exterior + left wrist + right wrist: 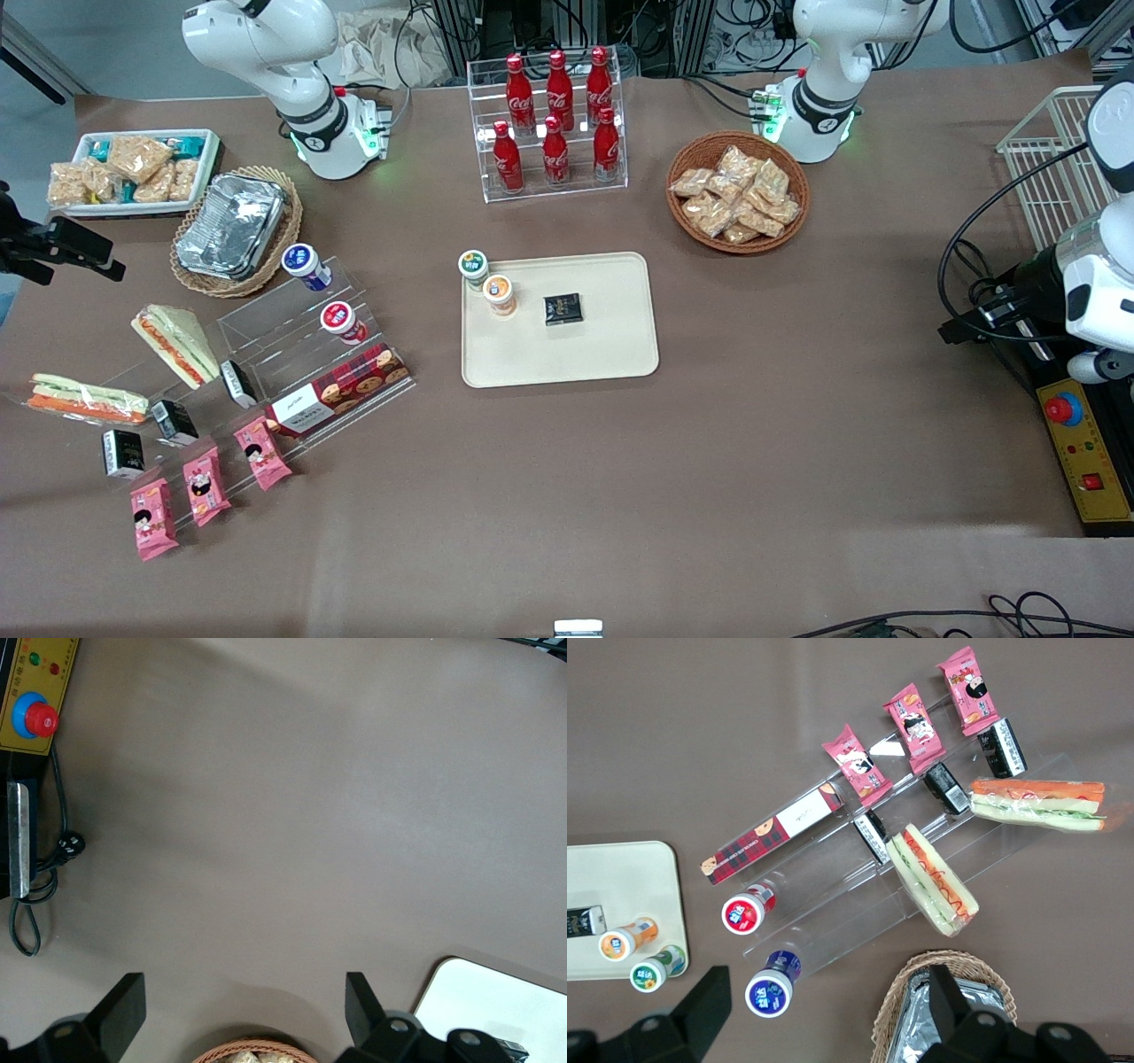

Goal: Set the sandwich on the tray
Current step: 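Move the right gripper over the acrylic rack toward the wrapped sandwiches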

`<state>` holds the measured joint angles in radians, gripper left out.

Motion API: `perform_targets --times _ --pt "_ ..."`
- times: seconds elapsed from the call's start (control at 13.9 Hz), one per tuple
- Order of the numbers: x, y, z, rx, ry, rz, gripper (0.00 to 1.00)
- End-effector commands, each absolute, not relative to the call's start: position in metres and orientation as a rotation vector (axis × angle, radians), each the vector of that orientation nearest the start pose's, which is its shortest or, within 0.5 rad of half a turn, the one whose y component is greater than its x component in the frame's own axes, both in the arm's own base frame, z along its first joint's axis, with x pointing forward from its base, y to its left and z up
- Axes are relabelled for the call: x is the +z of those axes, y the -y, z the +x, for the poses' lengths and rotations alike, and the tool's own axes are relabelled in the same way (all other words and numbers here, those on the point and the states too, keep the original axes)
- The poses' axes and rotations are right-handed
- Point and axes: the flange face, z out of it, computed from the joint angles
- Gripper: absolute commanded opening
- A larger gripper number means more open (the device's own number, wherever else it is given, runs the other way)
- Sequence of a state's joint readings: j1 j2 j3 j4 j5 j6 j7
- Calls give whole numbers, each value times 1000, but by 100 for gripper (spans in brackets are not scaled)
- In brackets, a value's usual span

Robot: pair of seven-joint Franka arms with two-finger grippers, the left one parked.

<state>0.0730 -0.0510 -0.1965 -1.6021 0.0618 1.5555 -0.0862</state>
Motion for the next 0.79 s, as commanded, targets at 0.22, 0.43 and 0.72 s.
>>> perform_targets --times 0.22,0.43,0.72 --pt "641 65 533 -23 -42 -3042 99" --pt "635 73 526 46 111 -3035 99" --pt "622 108 531 23 587 -2987 99"
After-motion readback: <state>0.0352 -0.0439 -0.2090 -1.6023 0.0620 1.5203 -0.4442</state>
